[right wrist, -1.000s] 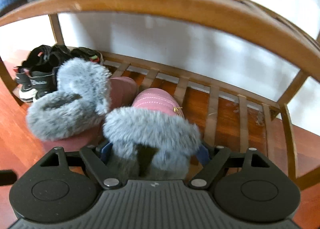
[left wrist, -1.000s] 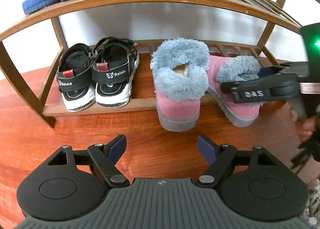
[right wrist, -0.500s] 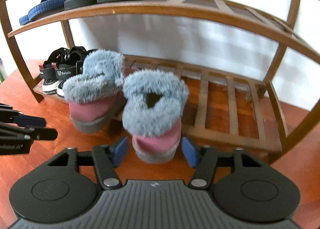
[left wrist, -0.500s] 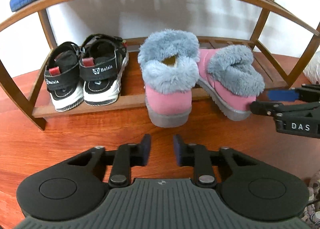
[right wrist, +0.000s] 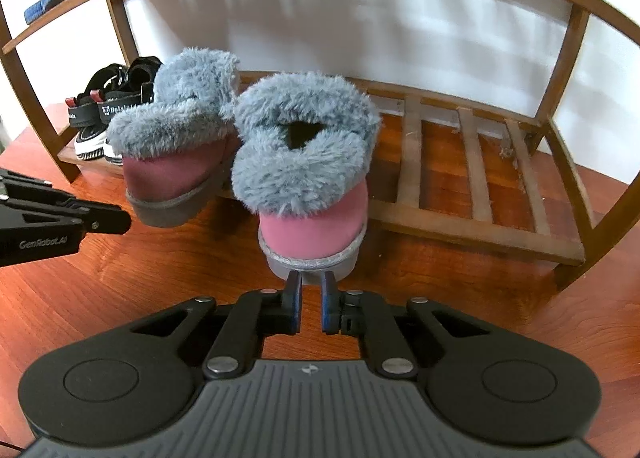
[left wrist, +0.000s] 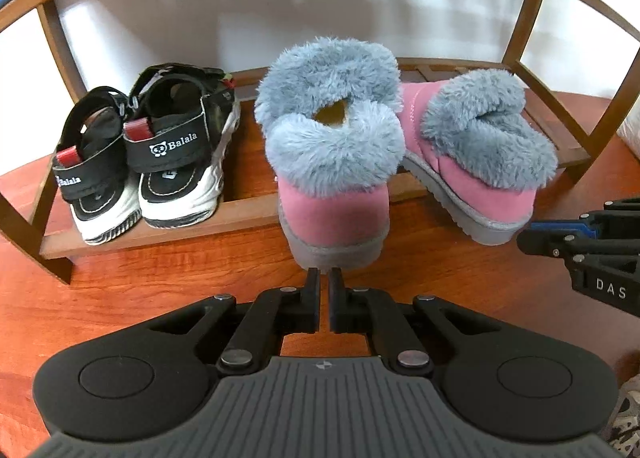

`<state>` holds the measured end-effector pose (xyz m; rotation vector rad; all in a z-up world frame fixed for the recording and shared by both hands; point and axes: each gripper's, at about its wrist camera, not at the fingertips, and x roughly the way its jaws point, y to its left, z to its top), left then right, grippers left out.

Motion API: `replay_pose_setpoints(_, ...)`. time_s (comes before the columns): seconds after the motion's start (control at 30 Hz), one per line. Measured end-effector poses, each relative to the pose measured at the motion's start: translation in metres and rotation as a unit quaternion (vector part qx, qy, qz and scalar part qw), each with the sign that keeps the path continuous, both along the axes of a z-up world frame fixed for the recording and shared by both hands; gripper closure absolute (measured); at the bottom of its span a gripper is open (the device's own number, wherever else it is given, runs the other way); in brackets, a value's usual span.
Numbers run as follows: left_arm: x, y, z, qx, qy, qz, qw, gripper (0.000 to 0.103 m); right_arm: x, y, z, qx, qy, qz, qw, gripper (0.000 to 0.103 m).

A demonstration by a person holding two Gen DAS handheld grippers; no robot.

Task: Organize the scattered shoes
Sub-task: 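Lower the pink boots beside the black Balala sandals and open both grippers, then withdraw both grippers from the rack toward the lavender sneakers on the floor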

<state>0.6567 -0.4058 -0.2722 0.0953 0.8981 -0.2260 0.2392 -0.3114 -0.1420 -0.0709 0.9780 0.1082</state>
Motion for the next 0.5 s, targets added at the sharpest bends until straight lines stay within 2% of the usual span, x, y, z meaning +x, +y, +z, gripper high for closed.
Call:
replay_pose_setpoints(0.1,0.005,-0.001,0.000,-0.003,0.001,-0.002,1.0000,0.098,0.004,0.003,-0.002,-0.001,-0.001,0.001,1.000,0.092)
replay_pose_setpoints(0.2,0.008,-0.004,-0.001,0.012,-0.005,-0.001,0.9999,0.098,0.007,0.006,0.000,-0.002,-0.005,0.007,1.000,0.092)
replay_pose_setpoints(0.3,0.016,-0.002,-0.001,-0.005,-0.001,0.004,1.0000,0.098,0.014,0.011,0.000,-0.005,-0.006,0.010,1.000,0.092)
replay_pose_setpoints(0.5,0.035,-0.004,-0.004,-0.006,0.000,0.011,0.9999,0.098,0.032,0.017,-0.003,-0.003,-0.008,0.009,1.000,0.092)
